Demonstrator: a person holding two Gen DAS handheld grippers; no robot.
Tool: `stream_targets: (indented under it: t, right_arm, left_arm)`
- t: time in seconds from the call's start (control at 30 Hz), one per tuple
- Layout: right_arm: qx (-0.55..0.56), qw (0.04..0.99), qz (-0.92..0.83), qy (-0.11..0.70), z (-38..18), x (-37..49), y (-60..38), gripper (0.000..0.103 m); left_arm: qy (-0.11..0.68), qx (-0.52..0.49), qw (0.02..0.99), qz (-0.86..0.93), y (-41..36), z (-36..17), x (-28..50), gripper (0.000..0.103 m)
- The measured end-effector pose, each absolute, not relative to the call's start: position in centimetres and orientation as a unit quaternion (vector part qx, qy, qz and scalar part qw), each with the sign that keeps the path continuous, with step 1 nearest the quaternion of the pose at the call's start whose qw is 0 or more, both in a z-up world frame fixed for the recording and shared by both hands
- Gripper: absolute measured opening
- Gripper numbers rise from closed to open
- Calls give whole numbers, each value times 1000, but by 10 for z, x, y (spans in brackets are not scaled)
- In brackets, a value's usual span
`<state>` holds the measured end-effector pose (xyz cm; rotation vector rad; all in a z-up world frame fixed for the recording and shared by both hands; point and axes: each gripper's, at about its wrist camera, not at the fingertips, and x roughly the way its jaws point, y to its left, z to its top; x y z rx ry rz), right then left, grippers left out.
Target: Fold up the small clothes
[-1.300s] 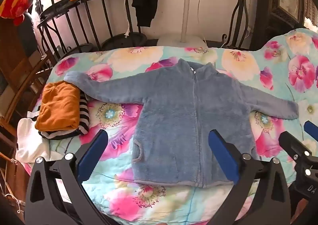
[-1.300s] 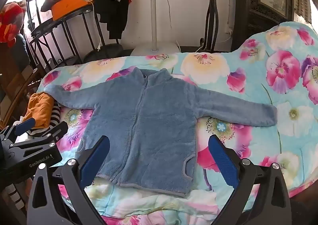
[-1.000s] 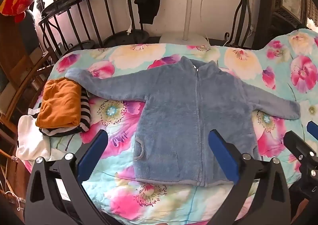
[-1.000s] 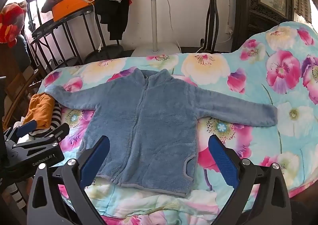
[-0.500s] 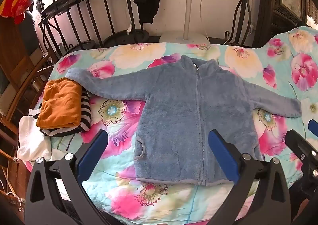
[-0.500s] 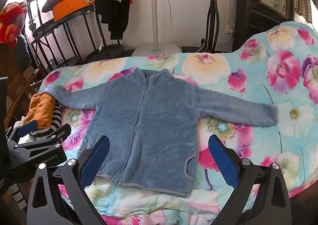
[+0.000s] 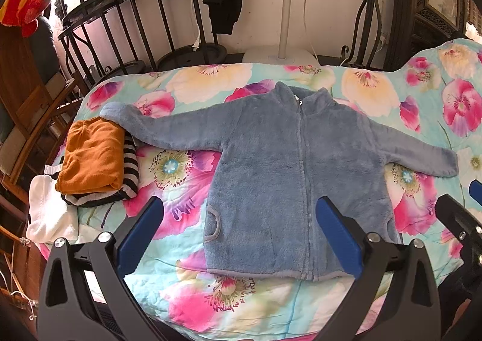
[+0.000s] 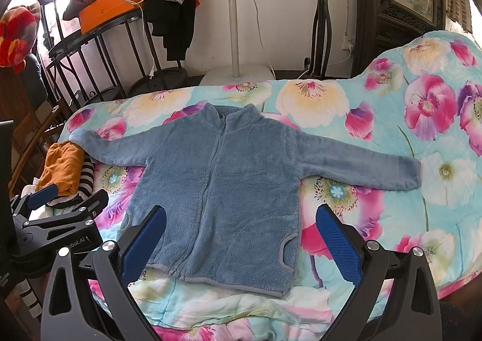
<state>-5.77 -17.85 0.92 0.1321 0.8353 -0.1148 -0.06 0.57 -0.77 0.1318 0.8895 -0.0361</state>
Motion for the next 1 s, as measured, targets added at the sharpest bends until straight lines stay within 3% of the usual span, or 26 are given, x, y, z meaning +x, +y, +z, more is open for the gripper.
stream_targets:
  t: [1.0]
  right_arm:
    - [68, 909, -54, 407, 9, -58, -180, 100]
  left_arm:
    - [431, 63, 900, -17, 9, -9, -2, 98]
